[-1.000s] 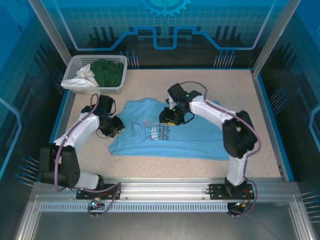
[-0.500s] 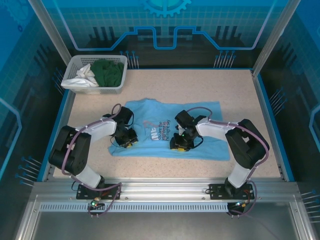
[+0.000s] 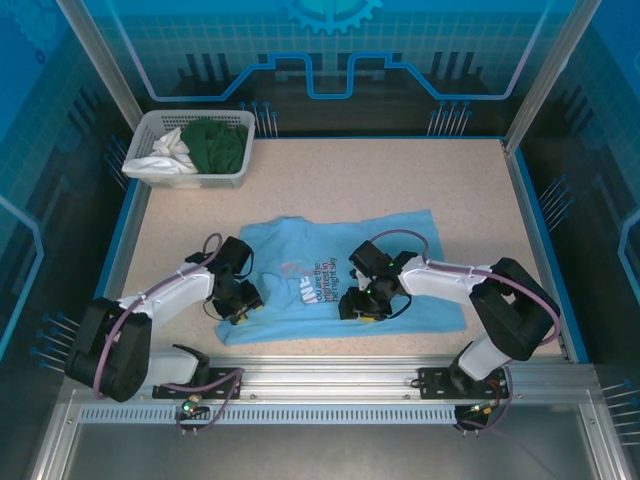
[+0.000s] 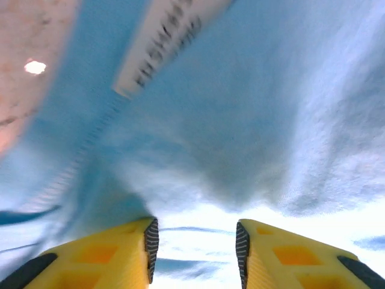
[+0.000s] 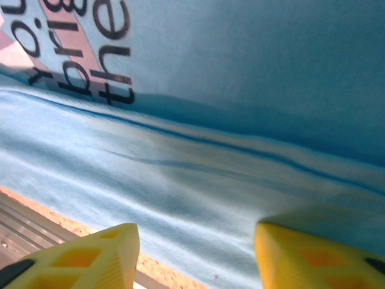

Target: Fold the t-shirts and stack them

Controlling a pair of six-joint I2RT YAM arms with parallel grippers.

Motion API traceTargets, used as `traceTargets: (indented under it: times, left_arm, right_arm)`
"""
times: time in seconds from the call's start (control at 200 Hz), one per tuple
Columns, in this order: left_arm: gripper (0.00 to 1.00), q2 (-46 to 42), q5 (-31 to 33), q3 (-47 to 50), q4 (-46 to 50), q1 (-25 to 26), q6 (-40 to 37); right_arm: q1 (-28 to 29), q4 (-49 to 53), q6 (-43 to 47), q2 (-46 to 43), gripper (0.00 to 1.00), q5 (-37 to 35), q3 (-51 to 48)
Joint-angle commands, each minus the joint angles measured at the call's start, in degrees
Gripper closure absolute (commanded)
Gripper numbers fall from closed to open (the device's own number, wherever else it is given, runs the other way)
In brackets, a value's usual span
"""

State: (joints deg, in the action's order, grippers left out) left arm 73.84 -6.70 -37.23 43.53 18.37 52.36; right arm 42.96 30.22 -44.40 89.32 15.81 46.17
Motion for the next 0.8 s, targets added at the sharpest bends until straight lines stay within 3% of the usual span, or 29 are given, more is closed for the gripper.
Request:
traceTargets:
  times: [0.0,0.16,0.305,0.555,0.795]
  left_arm:
    - [0.43,0.1,3.5,-9.9,6.0,-1.1,0.1]
    - [0.32,10.5,4.3,-26.5,7.7,-5.9,-2.2]
    - [0.25,21.1,2.8,-38.6,8.8,-11.4,-5.8]
    - [0.19,39.6,-3.2,-53.5,7.4,-15.6,-16.6]
    - [0.16,43.8,-6.8,-51.1,1.3,-19.0,-10.8]
  right_arm:
    - [-1.5,7.4,1.0,-2.9,0.37,-3.5,5.7]
    - [-5.9,3.4,2.3,-2.9,0.27,-5.9,15.6]
    - [-8.2,-3.6,3.8,6.0,0.25,-7.8,27.2]
    - [-7.7,5.3,9.5,36.8,0.30,-5.4,62.9]
    - [-5.2,17.9,9.2,63.7,0.40,-2.8,102.7]
